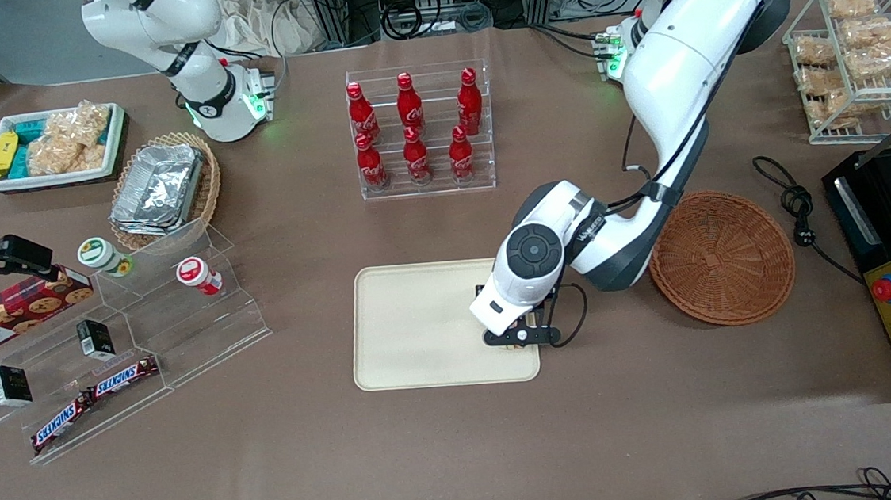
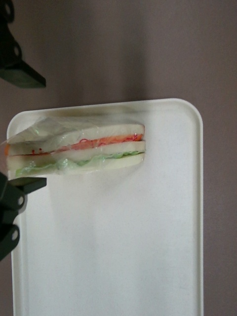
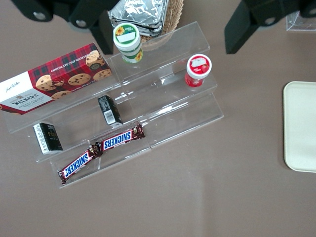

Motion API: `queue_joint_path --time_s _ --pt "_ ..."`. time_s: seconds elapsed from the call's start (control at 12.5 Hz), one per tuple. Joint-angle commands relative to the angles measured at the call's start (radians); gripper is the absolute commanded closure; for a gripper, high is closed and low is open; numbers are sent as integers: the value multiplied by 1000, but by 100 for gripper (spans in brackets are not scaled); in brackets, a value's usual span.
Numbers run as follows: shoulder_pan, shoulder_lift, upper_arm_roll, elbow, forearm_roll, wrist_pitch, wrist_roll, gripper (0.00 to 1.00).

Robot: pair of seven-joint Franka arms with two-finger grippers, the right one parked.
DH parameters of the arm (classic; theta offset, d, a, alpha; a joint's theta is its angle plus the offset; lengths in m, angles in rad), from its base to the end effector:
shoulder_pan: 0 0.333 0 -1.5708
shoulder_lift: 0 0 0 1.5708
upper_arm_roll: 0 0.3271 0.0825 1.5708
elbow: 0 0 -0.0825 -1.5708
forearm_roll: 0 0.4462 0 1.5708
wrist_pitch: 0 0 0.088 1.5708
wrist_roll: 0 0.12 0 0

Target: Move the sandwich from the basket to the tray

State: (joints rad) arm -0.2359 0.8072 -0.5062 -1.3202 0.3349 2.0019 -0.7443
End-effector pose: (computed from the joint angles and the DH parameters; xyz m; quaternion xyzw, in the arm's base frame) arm 0.6549 -0.4539 0.2567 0.9995 -0.0070 -0.0297 0.0128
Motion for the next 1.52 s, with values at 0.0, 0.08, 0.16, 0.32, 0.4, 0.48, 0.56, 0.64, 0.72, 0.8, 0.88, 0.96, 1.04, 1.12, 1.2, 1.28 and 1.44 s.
queue_joint_path --time_s 0.0,0.08,0.16,0.32,0.4,0.48,0.56,0.64,0.72,0.8,0.88,0.96,1.04,1.12,1.2,1.28,1.44 --pt "61 -185 6 -115 15 -75 -72 0" --pt "107 -285 5 -210 13 -66 -69 0" --pt "160 -381 2 -300 4 -55 -58 0" --pt "225 -537 -2 -434 -7 -37 -53 0" --pt "257 -587 -2 -477 -29 -37 -18 0" --pt "294 -633 -2 -505 -84 -35 44 0" --pt "326 -670 0 -514 -141 -41 106 0" --pt "355 -693 0 -514 -178 -49 149 0" --pt "384 -712 1 -510 -195 -49 173 0" --pt "409 -718 3 -492 -201 -51 184 0" --pt "431 -718 5 -467 -201 -55 203 0" --pt "463 -718 5 -446 -201 -75 229 0" --pt "481 -718 5 -424 -203 -90 258 0" --pt "492 -717 5 -404 -214 -110 276 0" --pt "513 -711 5 -375 -233 -135 296 0" --pt "526 -706 9 -360 -259 -141 343 0" --pt "463 -706 154 -346 -304 -144 460 0"
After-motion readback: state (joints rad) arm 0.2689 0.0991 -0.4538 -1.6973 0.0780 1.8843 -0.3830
